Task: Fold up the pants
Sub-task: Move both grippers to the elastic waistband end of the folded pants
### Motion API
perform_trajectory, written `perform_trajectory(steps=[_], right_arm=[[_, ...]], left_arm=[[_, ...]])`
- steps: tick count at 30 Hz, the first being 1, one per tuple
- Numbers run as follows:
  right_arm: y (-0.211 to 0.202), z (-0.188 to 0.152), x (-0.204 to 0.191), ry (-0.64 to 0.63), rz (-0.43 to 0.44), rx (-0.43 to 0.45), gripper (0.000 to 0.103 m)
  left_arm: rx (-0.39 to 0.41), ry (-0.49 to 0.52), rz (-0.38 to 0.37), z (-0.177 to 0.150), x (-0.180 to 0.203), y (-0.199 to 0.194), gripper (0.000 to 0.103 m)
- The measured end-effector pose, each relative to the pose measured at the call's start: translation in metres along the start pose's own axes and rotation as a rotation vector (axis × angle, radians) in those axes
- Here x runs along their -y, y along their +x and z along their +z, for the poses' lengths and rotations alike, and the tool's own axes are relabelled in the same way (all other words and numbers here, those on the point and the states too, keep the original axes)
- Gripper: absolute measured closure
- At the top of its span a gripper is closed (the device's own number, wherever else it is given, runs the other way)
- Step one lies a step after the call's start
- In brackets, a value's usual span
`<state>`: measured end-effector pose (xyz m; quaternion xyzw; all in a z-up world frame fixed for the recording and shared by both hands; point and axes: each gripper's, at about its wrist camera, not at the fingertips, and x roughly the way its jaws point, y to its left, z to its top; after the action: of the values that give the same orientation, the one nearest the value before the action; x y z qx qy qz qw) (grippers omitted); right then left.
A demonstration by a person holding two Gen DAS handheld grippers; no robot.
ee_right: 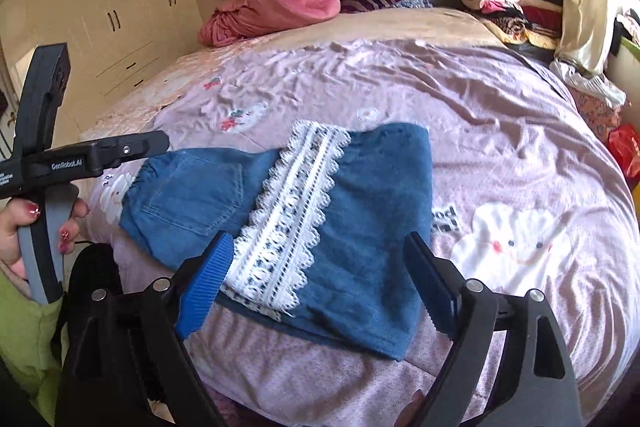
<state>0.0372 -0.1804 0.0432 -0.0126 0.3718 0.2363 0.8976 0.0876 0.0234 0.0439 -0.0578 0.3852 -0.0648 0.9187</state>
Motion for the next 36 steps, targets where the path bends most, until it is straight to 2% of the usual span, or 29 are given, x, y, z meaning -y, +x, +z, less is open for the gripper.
perform_trajectory(steps=[6, 14, 28, 36], right_arm=[[0.003, 0.013, -0.022, -0.059, 0.024, 0.0, 0.015], [0.017, 0.036, -0.052, -0.126, 0.06, -0.007, 0.013], [0.074, 0.081, -0.096, -0.223, 0.103, -0.062, 0.013], [0.112, 0.095, -0.126, -0.29, 0.151, -0.121, 0.013]], left_arm=[[0.006, -0.023, 0.061, -0.01, -0.018, -0.019, 0.01], [-0.003, -0.069, 0.089, -0.026, -0.047, -0.028, 0.01], [-0.058, -0.155, 0.127, -0.049, -0.097, -0.018, 0.01], [-0.084, -0.179, 0.125, -0.057, -0.111, -0.011, 0.01]])
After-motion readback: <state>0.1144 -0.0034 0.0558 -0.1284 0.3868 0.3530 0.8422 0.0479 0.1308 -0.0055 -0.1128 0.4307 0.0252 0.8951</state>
